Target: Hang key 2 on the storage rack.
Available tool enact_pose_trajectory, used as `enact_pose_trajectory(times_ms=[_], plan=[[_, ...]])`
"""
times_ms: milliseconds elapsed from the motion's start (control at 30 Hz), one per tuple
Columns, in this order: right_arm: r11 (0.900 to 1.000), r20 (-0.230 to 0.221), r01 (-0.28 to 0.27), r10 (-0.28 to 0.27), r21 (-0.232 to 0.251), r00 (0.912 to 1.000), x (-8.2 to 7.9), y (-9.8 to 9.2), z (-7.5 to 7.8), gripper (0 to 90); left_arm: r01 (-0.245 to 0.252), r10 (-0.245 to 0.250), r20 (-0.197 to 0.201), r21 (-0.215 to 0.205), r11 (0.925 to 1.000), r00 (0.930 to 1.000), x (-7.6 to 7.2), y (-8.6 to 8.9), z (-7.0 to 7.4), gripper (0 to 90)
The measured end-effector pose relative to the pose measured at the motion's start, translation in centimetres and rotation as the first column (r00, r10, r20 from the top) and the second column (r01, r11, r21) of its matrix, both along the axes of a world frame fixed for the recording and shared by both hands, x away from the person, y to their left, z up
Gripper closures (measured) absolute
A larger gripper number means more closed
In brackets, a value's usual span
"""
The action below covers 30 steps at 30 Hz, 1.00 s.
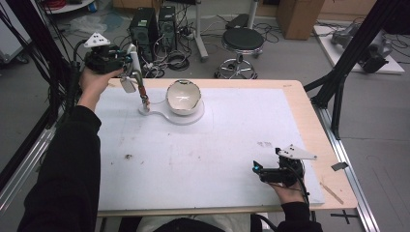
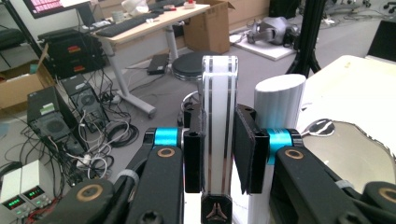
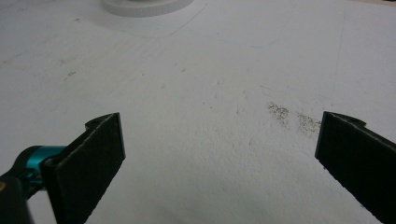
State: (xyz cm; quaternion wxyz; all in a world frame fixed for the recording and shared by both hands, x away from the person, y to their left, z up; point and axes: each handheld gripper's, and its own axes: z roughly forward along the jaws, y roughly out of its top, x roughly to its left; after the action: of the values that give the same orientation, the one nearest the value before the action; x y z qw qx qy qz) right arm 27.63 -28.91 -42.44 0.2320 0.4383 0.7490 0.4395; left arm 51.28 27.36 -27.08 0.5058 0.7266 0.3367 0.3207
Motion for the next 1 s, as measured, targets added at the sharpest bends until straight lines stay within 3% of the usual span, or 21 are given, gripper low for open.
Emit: enact_pose_trajectory(times_ms=[133, 367, 567, 733, 900, 1000], plan=[[1.0, -0.005, 0.003, -0.003, 0.001, 1.0, -0.1, -0.1, 0.0, 0.6, 0.009, -0.013, -0.047, -0.078, 0.9969, 0.9988, 0.1, 0.2, -0.1, 74.7], [1.0, -0.005, 0.002, -0.002, 0.0, 1.0, -0.1, 0.0, 0.0, 0.6, 0.009, -0.014, -0.068, -0.063, 0.998, 0.9976, -0.1, 0.5, 0.1, 74.4], [1.0, -0.002, -0.004, 0.004, 0.0, 1.0, -0.1, 0.0, 0.0, 0.6, 0.011, -0.019, -0.11, -0.073, 0.9973, 0.9937, -0.5, 0.7, 0.3, 73.1], [1.0, 0.005, -0.006, 0.006, -0.001, 1.0, -0.1, 0.1, 0.1, 0.6, -0.008, -0.005, -0.126, -0.105, 0.9945, 0.992, -0.9, 1.4, 0.9, 62.9], [1.0, 0.009, -0.008, 0.008, 0.007, 0.9999, -0.3, 0.1, 0.2, 0.6, -0.067, 0.054, -0.171, -0.074, 0.995, 0.9838, -1.3, 1.8, 1.2, 39.5], [1.0, 0.02, 0.001, -0.001, 0.009, 0.9998, -0.3, 0.1, 0.4, 0.6, -0.058, 0.038, -0.197, -0.095, 0.9938, 0.9796, -1.6, 2.3, 1.5, 28.8]])
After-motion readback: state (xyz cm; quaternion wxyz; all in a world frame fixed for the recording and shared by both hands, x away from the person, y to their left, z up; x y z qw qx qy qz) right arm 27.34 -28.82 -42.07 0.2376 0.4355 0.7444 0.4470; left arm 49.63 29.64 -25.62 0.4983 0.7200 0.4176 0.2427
